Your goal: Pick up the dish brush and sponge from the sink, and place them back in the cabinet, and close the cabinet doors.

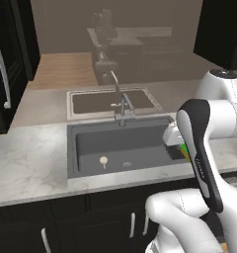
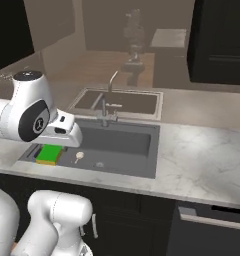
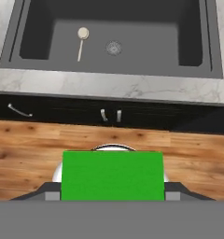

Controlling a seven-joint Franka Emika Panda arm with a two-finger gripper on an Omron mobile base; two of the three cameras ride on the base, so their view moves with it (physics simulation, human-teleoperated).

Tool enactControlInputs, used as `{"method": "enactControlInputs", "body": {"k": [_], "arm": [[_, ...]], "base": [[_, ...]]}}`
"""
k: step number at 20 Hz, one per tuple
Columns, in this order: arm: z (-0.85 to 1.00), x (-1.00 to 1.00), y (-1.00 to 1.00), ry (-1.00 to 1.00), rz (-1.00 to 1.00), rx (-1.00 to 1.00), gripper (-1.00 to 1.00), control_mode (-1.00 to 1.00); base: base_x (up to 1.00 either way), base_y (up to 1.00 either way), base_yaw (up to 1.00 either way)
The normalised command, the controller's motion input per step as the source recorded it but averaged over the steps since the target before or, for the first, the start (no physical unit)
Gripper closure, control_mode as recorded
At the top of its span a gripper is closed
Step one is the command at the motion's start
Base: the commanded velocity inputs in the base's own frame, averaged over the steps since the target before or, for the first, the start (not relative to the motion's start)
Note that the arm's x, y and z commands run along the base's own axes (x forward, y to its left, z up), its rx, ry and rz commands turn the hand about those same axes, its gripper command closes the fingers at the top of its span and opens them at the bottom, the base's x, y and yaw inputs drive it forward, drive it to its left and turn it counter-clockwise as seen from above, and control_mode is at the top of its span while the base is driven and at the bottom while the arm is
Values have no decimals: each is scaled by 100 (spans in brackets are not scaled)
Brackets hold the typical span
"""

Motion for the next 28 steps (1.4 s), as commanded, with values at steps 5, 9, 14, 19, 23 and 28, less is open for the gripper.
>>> {"method": "enactControlInputs", "body": {"k": [5,9,14,19,23,28], "arm": [[0,0,0,0,0,0,100,100],[0,0,0,0,0,0,100,100],[0,0,0,0,0,0,100,100],[0,0,0,0,0,0,100,100],[0,0,0,0,0,0,100,100],[0,0,0,0,0,0,100,100]], "base": [[-31,72,0],[-26,65,0],[-22,65,1],[-13,42,19],[0,30,36],[0,29,42]]}}
